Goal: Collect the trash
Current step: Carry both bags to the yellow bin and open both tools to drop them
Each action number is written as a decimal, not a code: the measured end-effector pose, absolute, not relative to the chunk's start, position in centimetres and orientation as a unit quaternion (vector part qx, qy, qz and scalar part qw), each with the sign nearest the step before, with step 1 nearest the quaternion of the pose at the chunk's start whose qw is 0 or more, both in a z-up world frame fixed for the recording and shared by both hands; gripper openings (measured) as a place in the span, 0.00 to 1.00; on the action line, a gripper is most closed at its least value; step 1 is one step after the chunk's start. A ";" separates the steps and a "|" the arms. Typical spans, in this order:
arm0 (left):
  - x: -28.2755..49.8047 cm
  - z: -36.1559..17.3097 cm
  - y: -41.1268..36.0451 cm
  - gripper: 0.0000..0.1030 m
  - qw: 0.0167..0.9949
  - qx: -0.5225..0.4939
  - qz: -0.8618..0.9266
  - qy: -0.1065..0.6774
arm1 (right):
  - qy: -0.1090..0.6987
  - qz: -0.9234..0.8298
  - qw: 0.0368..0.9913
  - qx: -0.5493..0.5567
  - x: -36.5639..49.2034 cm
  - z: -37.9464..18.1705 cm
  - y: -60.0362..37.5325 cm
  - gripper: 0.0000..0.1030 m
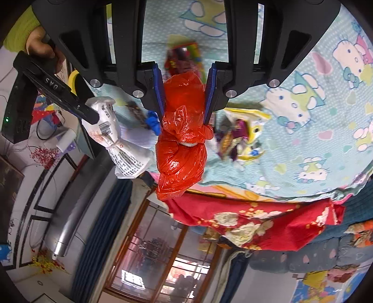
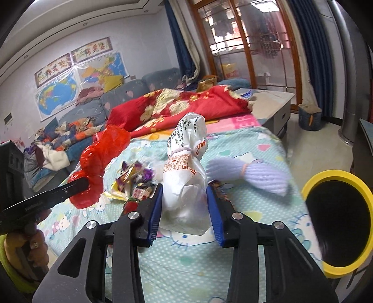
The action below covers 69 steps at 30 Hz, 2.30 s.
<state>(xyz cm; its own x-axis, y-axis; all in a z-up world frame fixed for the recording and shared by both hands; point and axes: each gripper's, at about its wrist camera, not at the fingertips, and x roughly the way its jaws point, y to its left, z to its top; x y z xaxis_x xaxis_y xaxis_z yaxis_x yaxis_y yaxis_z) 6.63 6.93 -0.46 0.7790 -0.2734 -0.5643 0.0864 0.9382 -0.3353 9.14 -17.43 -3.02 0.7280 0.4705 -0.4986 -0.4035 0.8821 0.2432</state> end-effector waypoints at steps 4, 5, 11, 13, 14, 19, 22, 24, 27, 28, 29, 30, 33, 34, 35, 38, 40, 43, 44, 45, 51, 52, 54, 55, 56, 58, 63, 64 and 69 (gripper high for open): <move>7.0 -0.5 4.9 0.22 0.930 -0.134 -0.115 0.322 | 0.276 0.219 0.933 0.068 9.0 -2.7 -19.1 0.34; 7.1 -0.5 4.4 0.22 0.930 -0.131 -0.119 0.323 | 0.274 0.213 0.935 0.071 9.0 -2.7 -19.6 0.34; 8.2 -0.9 1.2 0.22 0.925 -0.116 -0.144 0.331 | 0.266 0.179 0.943 0.087 9.1 -2.7 -22.6 0.34; 8.6 -1.0 0.1 0.22 0.923 -0.113 -0.154 0.333 | 0.262 0.165 0.946 0.093 9.1 -2.7 -23.6 0.34; 8.8 -1.1 -0.4 0.22 0.923 -0.110 -0.158 0.334 | 0.260 0.158 0.948 0.097 9.1 -2.7 -24.2 0.34; 9.8 -1.3 -3.2 0.22 0.918 -0.093 -0.183 0.339 | 0.255 0.125 0.952 0.112 9.1 -2.7 -26.9 0.34; 10.1 -1.5 -4.8 0.22 0.916 -0.083 -0.195 0.341 | 0.254 0.103 0.954 0.122 9.1 -3.0 -28.5 0.34; 10.4 -1.5 -5.7 0.22 0.914 -0.078 -0.202 0.343 | 0.254 0.091 0.954 0.129 9.1 -3.2 -29.4 0.34; 10.9 -1.6 -7.5 0.22 0.912 -0.067 -0.216 0.344 | 0.253 0.070 0.955 0.136 9.0 -3.6 -30.9 0.34; 10.9 -1.6 -8.0 0.22 0.911 -0.064 -0.220 0.344 | 0.253 0.065 0.955 0.138 8.9 -3.6 -31.3 0.34; 11.0 -1.7 -8.5 0.22 0.910 -0.062 -0.224 0.344 | 0.253 0.058 0.955 0.141 8.9 -3.7 -31.8 0.34; 11.1 -1.8 -9.2 0.22 0.908 -0.056 -0.230 0.345 | 0.253 0.052 0.955 0.143 8.9 -3.7 -32.3 0.34; 11.2 -1.8 -10.8 0.22 0.906 -0.046 -0.243 0.345 | 0.254 0.034 0.955 0.152 8.9 -3.9 -33.7 0.34; 11.3 -1.9 -11.4 0.22 0.904 -0.042 -0.247 0.346 | 0.255 0.027 0.954 0.155 8.8 -4.1 -34.2 0.34; 11.5 -2.1 -12.1 0.22 0.902 -0.039 -0.251 0.348 | 0.256 0.022 0.954 0.157 8.9 -4.1 -34.6 0.34; 11.8 -2.4 -13.9 0.22 0.898 -0.033 -0.261 0.353 | 0.260 0.004 0.951 0.168 8.9 -4.7 -36.0 0.34; 12.1 -2.6 -15.0 0.22 0.895 -0.030 -0.268 0.355 | 0.264 -0.006 0.948 0.176 9.0 -5.0 -37.0 0.34; 12.6 -3.0 -16.8 0.22 0.891 -0.023 -0.277 0.358 | 0.268 -0.020 0.945 0.185 8.8 -5.6 -38.3 0.34; 12.7 -3.1 -17.1 0.22 0.890 -0.022 -0.280 0.359 | 0.270 -0.024 0.944 0.189 8.7 -5.8 -38.8 0.34; 12.9 -3.2 -17.7 0.22 0.888 -0.019 -0.284 0.360 | 0.271 -0.028 0.942 0.194 8.5 -6.0 -39.4 0.34; 13.6 -4.0 -20.4 0.24 0.883 -0.005 -0.296 0.365 | 0.276 -0.046 0.934 0.220 8.1 -6.9 -42.2 0.35; 13.8 -4.2 -21.0 0.25 0.882 -0.001 -0.297 0.365 | 0.277 -0.048 0.933 0.227 8.0 -7.1 -42.7 0.36; 14.3 -4.6 -21.6 0.56 0.878 -0.002 -0.303 0.371 | 0.288 -0.044 0.928 0.231 8.3 -7.6 -43.3 0.42; 14.5 -4.7 -21.6 0.65 0.880 -0.008 -0.298 0.370 | 0.296 -0.049 0.925 0.233 8.5 -7.9 -43.6 0.48; 14.6 -4.8 -21.5 0.76 0.882 -0.013 -0.296 0.368 | 0.297 -0.058 0.923 0.238 8.3 -8.2 -43.7 0.52; 14.6 -4.7 -21.1 0.77 0.883 -0.022 -0.296 0.364 | 0.297 -0.073 0.920 0.244 8.3 -8.4 -44.0 0.59; 14.2 -4.0 -19.5 0.88 0.894 -0.031 -0.276 0.352 | 0.289 -0.075 0.923 0.243 8.2 -8.5 -44.0 0.61; 14.0 -3.9 -19.1 0.89 0.897 -0.033 -0.271 0.348 | 0.287 -0.072 0.924 0.241 8.2 -8.3 -44.1 0.61; 13.3 -3.2 -17.1 0.89 0.909 -0.037 -0.246 0.335 | 0.276 -0.047 0.933 0.225 8.2 -7.3 -42.7 0.62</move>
